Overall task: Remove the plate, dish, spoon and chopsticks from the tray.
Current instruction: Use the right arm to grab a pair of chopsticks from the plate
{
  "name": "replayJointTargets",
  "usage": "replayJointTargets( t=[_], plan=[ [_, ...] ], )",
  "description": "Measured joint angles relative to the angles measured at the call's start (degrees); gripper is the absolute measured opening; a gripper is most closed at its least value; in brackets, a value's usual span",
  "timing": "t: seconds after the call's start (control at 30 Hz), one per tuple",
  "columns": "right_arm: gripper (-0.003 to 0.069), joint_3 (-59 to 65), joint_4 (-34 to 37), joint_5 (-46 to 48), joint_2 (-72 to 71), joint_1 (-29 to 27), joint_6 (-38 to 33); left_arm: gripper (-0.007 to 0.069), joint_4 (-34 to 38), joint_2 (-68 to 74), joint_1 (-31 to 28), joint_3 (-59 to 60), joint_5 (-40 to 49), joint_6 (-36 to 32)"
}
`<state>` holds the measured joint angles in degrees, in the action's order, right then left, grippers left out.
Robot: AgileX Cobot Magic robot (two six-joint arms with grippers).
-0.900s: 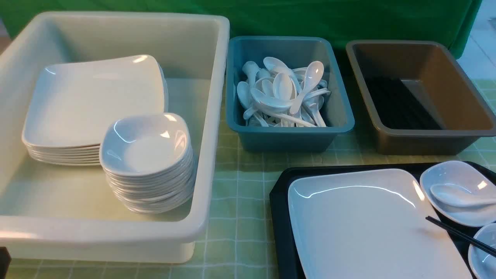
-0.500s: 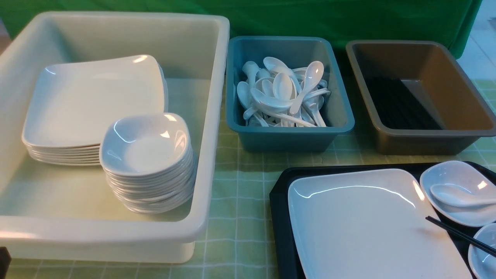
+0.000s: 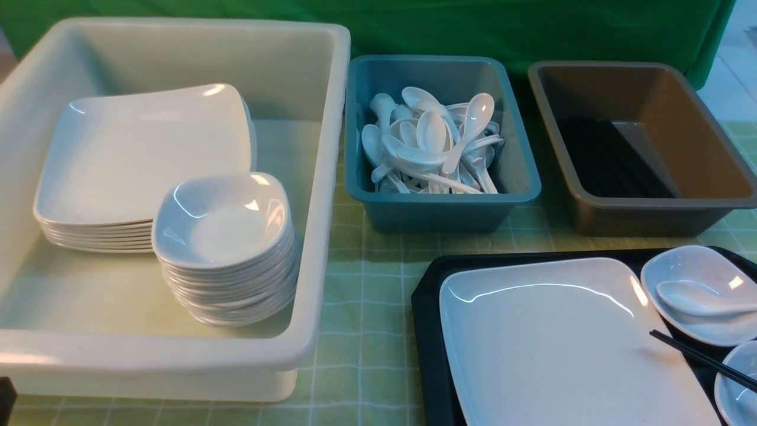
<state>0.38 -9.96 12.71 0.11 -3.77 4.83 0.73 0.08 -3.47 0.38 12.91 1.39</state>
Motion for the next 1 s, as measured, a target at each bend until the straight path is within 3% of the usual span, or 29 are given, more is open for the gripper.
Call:
replayJointTargets(
  t=[0.67,0.73,0.77,0.9,1.0],
  plan=[
    [0.0246,0.0,0.1,0.0,0.0,0.0,0.1,-0.0001,0.0,0.0,0.0,0.0,0.0,-0.1],
    [0.0246,0.0,3.0,-0.1,0.0,0.0,4.8,-0.0001,0.0,0.0,0.0,0.0,0.0,-0.1],
    [0.0246,0.0,7.7,-0.2,0.0,0.0,12.1,-0.0001,0.0,0.0,0.0,0.0,0.0,-0.1],
    [0.0246,0.0,13.8,-0.2,0.0,0.0,28.2,-0.0001,0.0,0.0,0.0,0.0,0.0,-0.1],
    [0.0246,0.0,14.9,-0.2,0.0,0.0,32.7,-0.0001,0.0,0.0,0.0,0.0,0.0,0.0]
  ],
)
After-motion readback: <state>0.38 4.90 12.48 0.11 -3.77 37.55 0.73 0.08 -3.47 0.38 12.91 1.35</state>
